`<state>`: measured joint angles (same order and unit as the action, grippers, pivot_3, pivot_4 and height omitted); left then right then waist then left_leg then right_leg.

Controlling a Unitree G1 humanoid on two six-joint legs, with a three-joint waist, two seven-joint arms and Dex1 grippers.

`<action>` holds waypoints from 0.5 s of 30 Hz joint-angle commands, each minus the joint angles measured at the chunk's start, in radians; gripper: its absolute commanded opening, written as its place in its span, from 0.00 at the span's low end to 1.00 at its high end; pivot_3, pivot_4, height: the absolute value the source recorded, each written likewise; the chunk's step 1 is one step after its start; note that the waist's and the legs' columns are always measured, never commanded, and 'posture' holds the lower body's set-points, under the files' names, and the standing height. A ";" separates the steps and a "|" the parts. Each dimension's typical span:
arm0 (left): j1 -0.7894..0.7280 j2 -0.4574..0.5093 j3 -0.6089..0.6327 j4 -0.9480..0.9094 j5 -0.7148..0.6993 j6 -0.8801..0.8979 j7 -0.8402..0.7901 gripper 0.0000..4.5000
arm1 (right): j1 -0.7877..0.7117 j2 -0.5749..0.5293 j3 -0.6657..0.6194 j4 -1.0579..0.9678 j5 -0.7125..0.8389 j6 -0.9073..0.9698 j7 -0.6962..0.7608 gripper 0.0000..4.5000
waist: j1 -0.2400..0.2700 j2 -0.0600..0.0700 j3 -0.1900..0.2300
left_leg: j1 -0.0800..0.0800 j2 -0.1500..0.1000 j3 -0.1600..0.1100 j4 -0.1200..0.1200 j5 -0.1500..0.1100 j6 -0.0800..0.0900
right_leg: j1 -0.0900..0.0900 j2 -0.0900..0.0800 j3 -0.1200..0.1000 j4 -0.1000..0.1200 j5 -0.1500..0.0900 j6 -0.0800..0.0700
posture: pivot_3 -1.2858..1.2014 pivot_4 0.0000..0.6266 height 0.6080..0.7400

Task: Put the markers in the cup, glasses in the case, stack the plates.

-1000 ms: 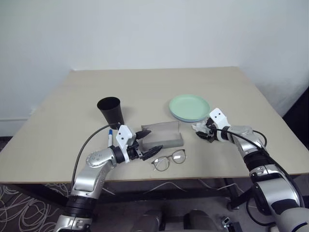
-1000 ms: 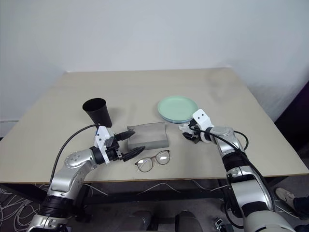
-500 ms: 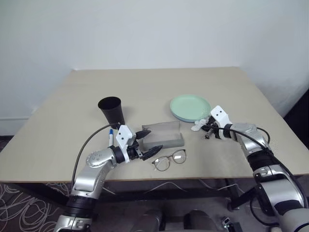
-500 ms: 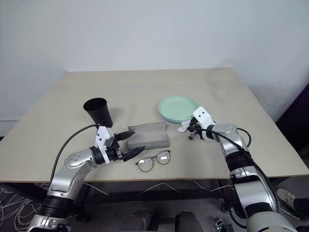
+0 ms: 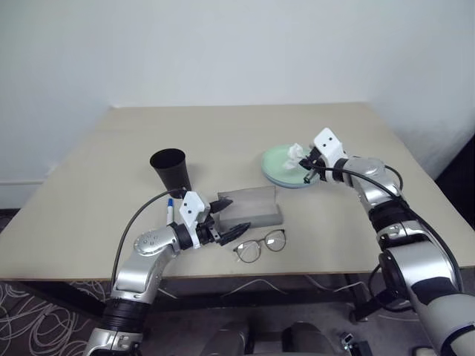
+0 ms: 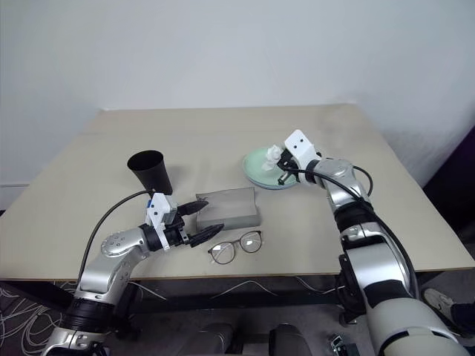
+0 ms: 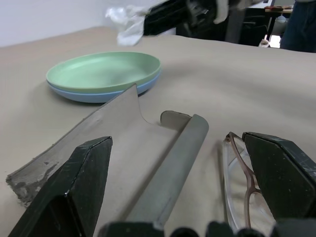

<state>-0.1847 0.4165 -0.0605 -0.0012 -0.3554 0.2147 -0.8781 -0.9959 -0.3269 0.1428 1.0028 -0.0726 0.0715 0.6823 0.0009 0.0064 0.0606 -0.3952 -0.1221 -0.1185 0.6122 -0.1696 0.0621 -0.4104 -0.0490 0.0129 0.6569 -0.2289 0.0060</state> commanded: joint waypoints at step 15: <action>0.021 0.015 0.028 -0.066 -0.010 -0.005 0.022 1.00 | -0.071 -0.009 -0.055 0.143 0.002 -0.160 -0.069 0.94 | -0.001 0.001 0.000 | 0.001 0.000 0.000 -0.002 0.000 0.000 | -0.001 0.001 0.002 0.001 0.000 -0.001 | 0.52 0.00 0.97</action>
<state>-0.1489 0.4219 -0.0549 -0.0311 -0.3561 0.2158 -0.8569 -1.0476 -0.3152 0.1103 1.1914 -0.0804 -0.0644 0.6049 -0.0005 0.0074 0.0607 -0.3942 -0.1223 -0.1185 0.6101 -0.1695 0.0620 -0.4112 -0.0478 0.0150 0.6578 -0.2289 0.0052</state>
